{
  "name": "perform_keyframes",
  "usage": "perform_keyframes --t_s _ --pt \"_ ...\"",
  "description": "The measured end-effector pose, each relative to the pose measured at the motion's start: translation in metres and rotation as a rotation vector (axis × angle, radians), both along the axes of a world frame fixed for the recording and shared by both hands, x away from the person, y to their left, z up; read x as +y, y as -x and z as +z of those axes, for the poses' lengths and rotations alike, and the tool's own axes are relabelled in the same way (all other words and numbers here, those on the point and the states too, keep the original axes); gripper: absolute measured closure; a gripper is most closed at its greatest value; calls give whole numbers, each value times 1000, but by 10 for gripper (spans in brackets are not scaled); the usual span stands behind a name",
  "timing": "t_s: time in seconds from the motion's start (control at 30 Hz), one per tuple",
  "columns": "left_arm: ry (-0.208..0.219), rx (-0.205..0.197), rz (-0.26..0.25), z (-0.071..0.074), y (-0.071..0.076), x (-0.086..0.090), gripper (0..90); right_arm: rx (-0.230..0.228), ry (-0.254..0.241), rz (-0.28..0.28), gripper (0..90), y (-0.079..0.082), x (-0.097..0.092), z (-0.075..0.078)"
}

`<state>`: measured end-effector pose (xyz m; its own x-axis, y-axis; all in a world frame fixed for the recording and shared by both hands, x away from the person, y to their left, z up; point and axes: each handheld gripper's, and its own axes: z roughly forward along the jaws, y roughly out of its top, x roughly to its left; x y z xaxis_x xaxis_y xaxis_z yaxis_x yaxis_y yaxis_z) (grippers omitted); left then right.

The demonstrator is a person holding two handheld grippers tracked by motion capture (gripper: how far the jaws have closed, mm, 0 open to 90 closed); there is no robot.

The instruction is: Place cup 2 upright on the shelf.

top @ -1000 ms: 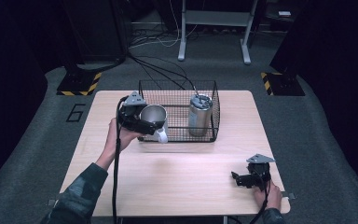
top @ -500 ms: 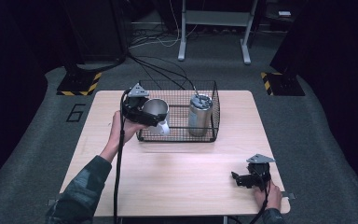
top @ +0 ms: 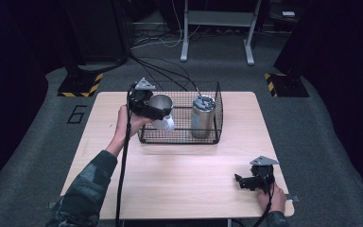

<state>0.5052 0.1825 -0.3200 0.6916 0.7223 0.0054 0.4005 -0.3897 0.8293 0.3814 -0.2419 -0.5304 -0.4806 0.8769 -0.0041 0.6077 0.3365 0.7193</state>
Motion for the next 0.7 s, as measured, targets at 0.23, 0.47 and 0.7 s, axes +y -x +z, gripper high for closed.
perform_keyframes --t_s 0.23,0.47,0.7 --pt "2 22 22 -2 -13 -3 59 0 0 0 0 0 0 0" --pt "-29 29 48 -9 -27 -9 59 0 0 0 0 0 0 0" --pt "-39 35 83 -15 -39 -14 59 0 0 0 0 0 0 0"
